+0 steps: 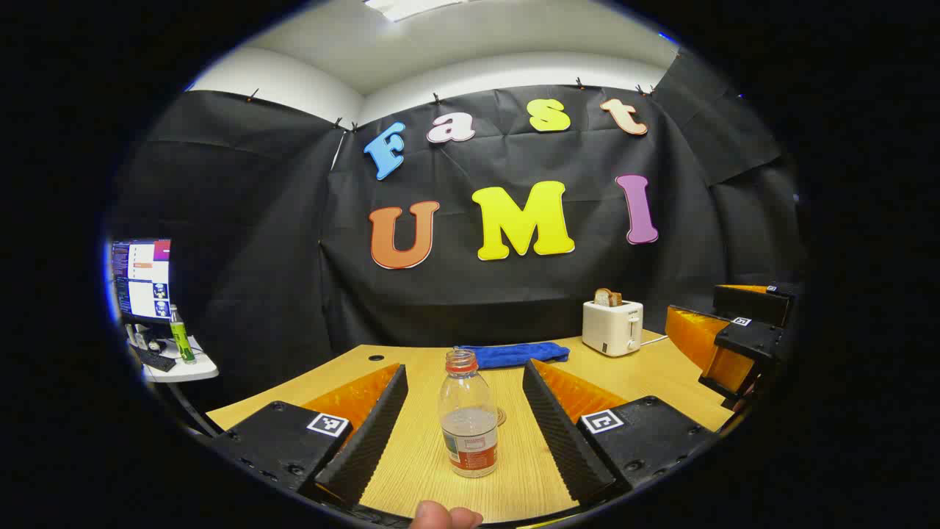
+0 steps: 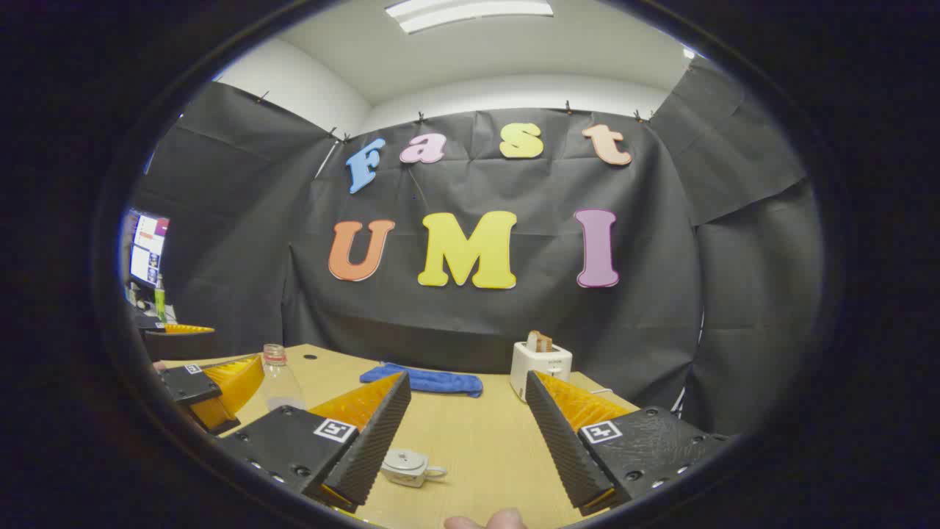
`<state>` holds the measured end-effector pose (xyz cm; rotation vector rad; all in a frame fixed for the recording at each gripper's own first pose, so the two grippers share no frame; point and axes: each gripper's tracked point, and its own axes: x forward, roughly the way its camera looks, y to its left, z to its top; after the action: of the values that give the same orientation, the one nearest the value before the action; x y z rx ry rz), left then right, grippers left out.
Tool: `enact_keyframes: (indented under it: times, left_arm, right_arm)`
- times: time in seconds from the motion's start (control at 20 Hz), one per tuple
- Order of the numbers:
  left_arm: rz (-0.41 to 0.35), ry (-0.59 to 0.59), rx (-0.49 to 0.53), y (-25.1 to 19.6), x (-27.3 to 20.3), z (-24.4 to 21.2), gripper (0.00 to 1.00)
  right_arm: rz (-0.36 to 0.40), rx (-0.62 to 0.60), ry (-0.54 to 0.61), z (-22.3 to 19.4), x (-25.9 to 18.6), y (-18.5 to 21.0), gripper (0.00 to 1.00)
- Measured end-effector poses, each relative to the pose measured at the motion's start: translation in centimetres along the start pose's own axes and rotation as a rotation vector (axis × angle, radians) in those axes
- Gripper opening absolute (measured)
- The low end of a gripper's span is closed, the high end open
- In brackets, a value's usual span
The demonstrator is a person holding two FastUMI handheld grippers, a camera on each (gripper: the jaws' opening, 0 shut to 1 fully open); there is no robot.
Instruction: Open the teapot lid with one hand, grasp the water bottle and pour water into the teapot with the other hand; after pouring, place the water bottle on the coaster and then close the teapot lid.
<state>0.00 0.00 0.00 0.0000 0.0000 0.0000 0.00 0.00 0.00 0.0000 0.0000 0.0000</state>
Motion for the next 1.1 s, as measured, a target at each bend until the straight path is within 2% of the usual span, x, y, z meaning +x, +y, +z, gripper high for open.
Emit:
enact_keyframes:
  times: [0.4, 0.45, 0.6, 1.1]
  left_arm:
    - [0.005, 0.015, -0.02, 0.6, 0.3, -0.4, 0.99]
    - [0.006, 0.018, -0.019, 0.6, 0.3, -0.4, 0.99]
    - [0.011, 0.019, -0.022, 0.9, 0.4, -0.5, 0.99]
    - [0.019, 0.011, -0.018, 1.3, 0.2, 0.0, 0.99]
  right_arm:
    - [0.0, -0.003, 0.011, -0.4, 0.2, 0.3, 0.95]
    - [0.0, 0.0, 0.011, -0.5, 0.2, 0.3, 0.92]
    - [-0.007, 0.003, 0.014, -0.7, 0.3, 0.3, 0.97]
    - [0.023, 0.007, 0.06, -3.0, 0.8, 1.8, 0.95]
